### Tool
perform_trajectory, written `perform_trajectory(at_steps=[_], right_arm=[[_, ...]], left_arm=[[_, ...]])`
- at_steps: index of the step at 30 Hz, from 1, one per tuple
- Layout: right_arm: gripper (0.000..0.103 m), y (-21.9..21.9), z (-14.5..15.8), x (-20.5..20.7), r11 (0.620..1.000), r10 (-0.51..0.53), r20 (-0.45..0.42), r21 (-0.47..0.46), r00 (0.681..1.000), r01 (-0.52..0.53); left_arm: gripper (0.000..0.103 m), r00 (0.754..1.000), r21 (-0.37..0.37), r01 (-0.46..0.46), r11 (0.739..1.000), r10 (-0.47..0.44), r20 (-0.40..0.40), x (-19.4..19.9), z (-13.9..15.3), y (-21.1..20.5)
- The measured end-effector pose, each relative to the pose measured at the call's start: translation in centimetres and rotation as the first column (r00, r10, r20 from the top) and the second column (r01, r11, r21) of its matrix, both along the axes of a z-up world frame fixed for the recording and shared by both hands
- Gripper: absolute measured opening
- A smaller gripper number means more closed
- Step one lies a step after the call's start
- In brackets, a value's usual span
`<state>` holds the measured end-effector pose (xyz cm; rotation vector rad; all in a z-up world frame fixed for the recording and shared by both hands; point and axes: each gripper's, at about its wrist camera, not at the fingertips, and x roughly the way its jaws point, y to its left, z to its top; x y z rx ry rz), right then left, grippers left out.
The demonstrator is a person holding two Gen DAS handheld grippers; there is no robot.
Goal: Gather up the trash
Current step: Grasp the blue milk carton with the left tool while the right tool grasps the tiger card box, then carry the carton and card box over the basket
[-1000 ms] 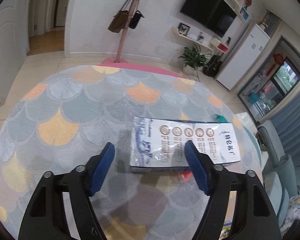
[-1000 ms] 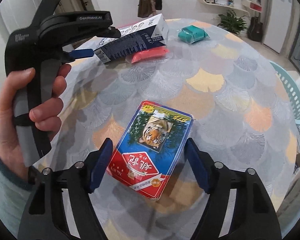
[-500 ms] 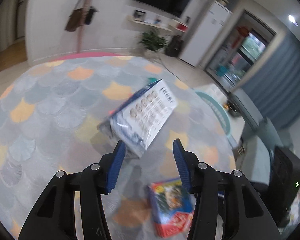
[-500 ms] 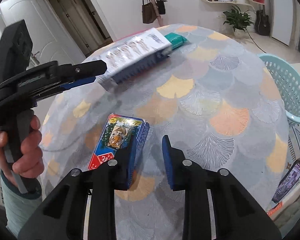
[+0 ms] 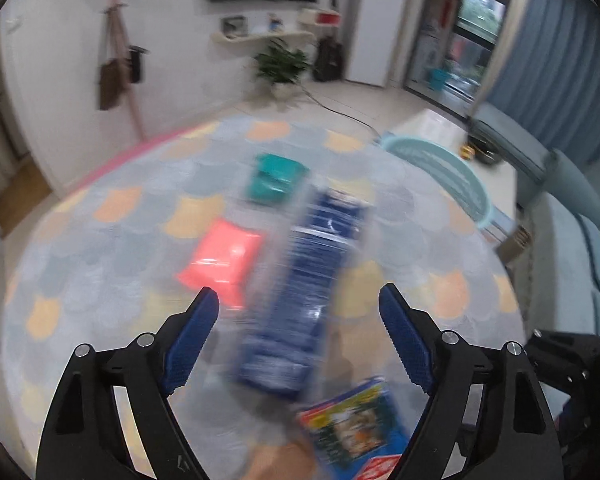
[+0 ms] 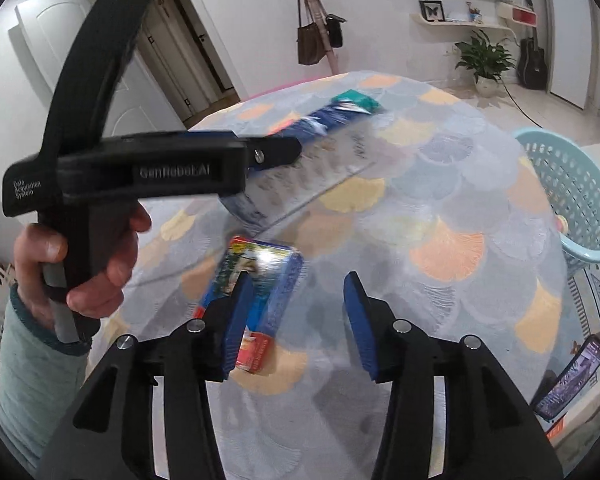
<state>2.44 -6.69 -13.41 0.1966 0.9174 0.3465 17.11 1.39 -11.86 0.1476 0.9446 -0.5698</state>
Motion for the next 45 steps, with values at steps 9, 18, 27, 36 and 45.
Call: perform_trajectory(at_steps=[9,18,27,36,45], right_arm=[[0.050,-1.3,-0.2,-0.4,0.999,0.026,-0.019,0.044,0.999,-0.025],[0.062,4.4,-1.3,-1.0,0.987,0.162,-0.068,0.018,0.984,-0.161],[0.074,9.9,-2.6,-0.2,0.973,0.059,-0.095,-0.216,0.994,-0.079],[0.064,10.1,-3.0,-0.5,0.960,0.036,-0.058,-0.276,0.998,-0.051],[0.063,4.0,0.2,-1.4,0.991,0.000,0.061,-0.134,0.998,0.008]], left_arm=[[0.034,0.996,0.097,-0.062,0.993,0.067,-0.052,1.6,-2.0,-1.7],[0.034,0.980,-0.073,-0.197,0.978,0.199,0.014,-2.6,2.3,4.7],[0.034,0.956,-0.136,-0.257,0.957,0.272,0.107,-6.8,6.4,8.6],[0.034,0.955,-0.133,-0.269,0.954,0.282,0.095,-6.9,6.0,9.0],[0.034,0.967,-0.124,-0.203,0.971,0.219,0.132,-7.2,6.9,6.2]])
